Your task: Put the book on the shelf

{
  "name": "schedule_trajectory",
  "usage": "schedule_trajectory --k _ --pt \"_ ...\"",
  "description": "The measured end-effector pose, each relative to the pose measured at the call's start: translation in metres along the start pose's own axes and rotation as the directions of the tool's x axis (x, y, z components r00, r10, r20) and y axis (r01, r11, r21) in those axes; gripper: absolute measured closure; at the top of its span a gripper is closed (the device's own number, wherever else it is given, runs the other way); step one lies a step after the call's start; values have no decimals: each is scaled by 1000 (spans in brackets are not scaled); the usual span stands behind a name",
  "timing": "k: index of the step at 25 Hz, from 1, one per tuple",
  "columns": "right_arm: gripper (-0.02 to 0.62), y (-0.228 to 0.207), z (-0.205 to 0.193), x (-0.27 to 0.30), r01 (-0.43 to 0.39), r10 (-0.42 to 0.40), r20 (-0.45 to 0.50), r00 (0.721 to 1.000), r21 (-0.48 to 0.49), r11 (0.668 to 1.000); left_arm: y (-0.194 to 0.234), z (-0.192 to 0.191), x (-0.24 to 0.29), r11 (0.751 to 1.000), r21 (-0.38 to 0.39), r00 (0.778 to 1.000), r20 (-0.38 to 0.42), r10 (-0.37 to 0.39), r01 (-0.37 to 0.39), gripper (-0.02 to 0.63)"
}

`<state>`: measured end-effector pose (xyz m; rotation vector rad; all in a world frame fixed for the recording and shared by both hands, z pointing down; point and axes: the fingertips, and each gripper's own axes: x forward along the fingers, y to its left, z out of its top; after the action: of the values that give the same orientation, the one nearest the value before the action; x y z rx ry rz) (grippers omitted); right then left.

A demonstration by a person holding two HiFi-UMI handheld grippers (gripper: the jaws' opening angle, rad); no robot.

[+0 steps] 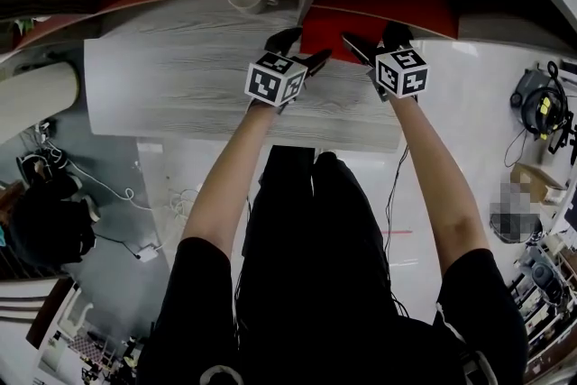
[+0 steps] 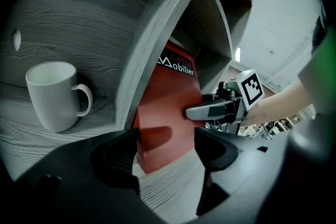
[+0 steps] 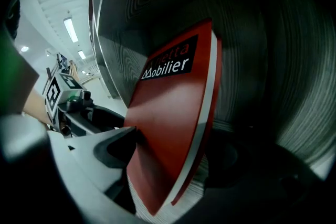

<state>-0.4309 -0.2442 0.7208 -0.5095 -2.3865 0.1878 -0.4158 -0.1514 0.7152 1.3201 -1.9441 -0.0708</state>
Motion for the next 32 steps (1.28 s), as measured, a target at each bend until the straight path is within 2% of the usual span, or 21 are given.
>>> schedule_trajectory --k 8,25,32 --pt "184 -5 7 1 20 -20 5 1000 -31 999 1 -5 -5 1000 -22 1000 -6 -10 10 285" --pt "170 -20 26 9 104 -101 33 994 -109 989 -1 -17 -5 999 -12 999 -40 -34 34 285" --pt "167 -26 33 11 128 -121 54 991 -146 981 -5 -13 -1 997 -53 997 -35 -65 63 285"
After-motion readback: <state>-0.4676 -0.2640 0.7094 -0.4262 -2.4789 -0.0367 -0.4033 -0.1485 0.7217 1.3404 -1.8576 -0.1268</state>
